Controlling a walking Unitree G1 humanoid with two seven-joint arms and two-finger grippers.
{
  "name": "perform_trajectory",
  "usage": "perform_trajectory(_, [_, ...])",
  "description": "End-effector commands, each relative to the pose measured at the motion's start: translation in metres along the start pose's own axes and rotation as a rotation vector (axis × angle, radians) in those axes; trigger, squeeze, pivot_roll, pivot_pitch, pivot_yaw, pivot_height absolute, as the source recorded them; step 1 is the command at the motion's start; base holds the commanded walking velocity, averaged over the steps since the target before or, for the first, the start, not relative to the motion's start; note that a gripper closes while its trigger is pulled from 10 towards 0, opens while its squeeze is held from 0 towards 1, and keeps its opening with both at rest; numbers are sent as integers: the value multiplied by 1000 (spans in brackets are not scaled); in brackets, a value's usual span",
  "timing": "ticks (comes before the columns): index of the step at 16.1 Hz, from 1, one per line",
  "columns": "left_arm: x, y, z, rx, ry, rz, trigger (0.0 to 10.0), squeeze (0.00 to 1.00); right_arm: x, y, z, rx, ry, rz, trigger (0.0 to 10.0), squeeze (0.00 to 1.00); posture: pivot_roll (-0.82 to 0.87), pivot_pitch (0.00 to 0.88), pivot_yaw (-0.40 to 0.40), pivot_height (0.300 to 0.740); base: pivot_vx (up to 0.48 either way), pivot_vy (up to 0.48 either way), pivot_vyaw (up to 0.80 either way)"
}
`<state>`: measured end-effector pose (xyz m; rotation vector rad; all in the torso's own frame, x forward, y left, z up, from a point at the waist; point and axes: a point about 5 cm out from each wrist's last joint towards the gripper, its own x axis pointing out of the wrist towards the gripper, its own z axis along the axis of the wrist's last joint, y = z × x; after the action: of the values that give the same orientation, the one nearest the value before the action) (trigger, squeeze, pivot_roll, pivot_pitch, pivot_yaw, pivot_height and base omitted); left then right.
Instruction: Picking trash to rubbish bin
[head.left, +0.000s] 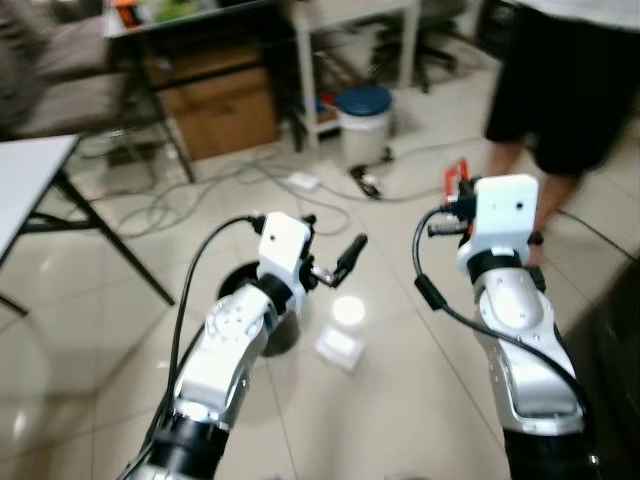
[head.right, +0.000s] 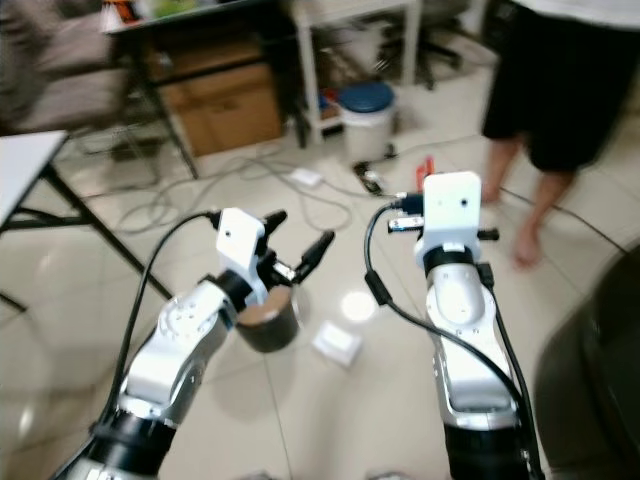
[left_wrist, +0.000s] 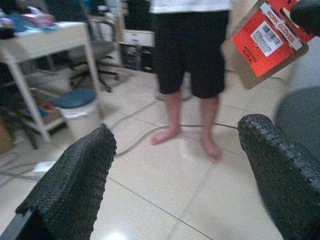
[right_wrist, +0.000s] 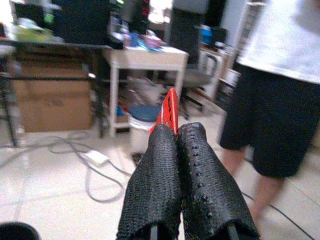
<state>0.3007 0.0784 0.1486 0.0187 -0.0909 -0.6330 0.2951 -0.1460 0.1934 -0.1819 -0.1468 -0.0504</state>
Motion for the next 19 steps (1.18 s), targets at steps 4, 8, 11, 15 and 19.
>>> perform_trajectory(4, [-7, 10, -2, 18, 18, 41, 10000, 0, 0, 11, 7, 21, -23, 40, 10000, 0, -135, 103, 72, 740, 480, 0, 795])
perform_trajectory(8, [-7, 11, -2, 22, 21, 38, 10000, 0, 0, 12, 6, 28, -20, 42, 10000, 0, -134, 103, 76, 740, 480, 0, 488])
perform_trajectory(11, [-7, 10, -3, 23, 25, 36, 10000, 0, -1, 13, 5, 32, -17, 43, 10000, 0, -134, 103, 78, 740, 480, 0, 0])
perform_trajectory(15, [-7, 9, -3, 13, 21, 31, 10000, 0, -1, 13, 5, 42, -15, 45, 10000, 0, -133, 105, 74, 740, 316, 0, 0])
perform_trajectory(19, [-7, 5, -2, -9, 8, 12, 10000, 0, 0, 13, 3, 45, -2, 41, 10000, 0, -131, 103, 74, 740, 0, 0, -323])
